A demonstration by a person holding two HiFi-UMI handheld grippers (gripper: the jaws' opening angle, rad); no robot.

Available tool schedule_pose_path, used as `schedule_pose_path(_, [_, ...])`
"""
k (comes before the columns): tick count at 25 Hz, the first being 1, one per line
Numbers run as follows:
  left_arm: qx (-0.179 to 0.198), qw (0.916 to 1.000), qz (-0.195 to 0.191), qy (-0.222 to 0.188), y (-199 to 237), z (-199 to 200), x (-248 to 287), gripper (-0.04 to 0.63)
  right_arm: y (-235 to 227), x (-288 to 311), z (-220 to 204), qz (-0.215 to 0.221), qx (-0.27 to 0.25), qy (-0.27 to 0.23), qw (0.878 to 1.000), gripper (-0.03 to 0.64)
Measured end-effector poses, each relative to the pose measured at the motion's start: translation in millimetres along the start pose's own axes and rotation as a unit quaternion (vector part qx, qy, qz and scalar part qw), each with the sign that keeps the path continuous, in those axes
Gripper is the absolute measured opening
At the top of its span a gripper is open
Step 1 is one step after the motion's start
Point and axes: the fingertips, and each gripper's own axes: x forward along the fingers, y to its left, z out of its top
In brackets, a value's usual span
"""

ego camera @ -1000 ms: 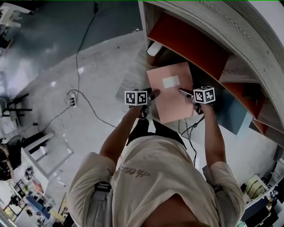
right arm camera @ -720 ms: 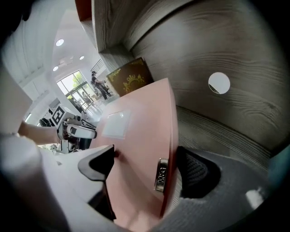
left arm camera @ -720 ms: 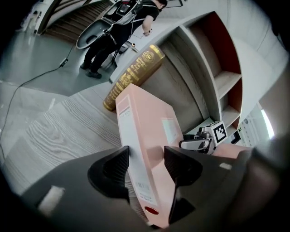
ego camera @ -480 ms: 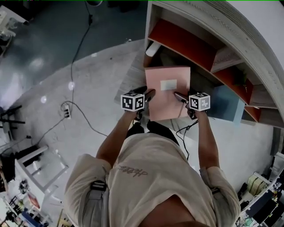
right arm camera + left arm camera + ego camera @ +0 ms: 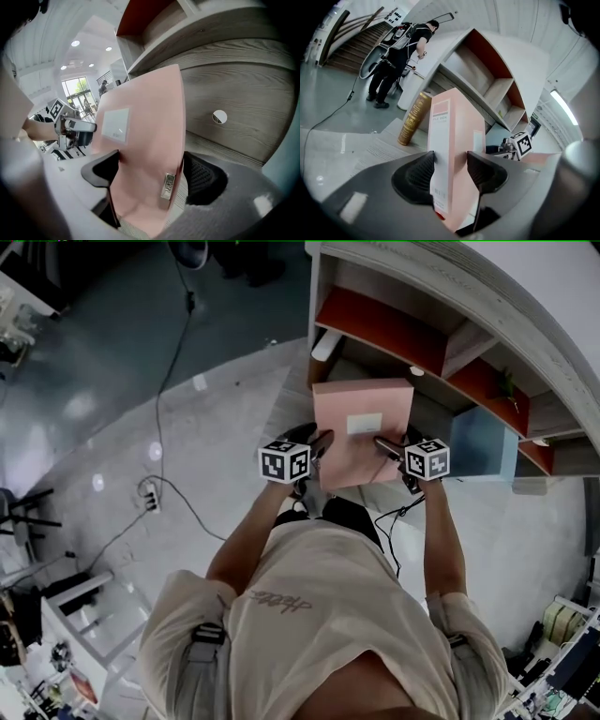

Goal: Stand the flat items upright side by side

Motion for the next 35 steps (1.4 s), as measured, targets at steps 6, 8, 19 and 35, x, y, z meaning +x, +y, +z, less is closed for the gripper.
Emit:
schedule_pose_path(6, [0.029,0.9992,-0.023,-0.014,-24,8,-15,0.222,6,-20,4,-0.017,-0.047,-0.029,0.998,0.431])
schedule_pose_path(8, [0.039,0.9984,-0.037,-0.015,-34,7,-19,0.222,6,-28,4,-0.028,-0.071,-0.04,0.996,0.431])
schedule_pose_path(19, [0.09,0.992,-0.088,-0.003,-70,-17,-37,0.232,16,-62,-25,-0.069,-0.103,-0.051,0.991,0.419])
schedule_pose_path(35, [0.247,0.9576,-0.144,0.039,-77,-43,-38,0.431,21,-86,-57,-0.103,-0.058,-0.051,0.992,0.411])
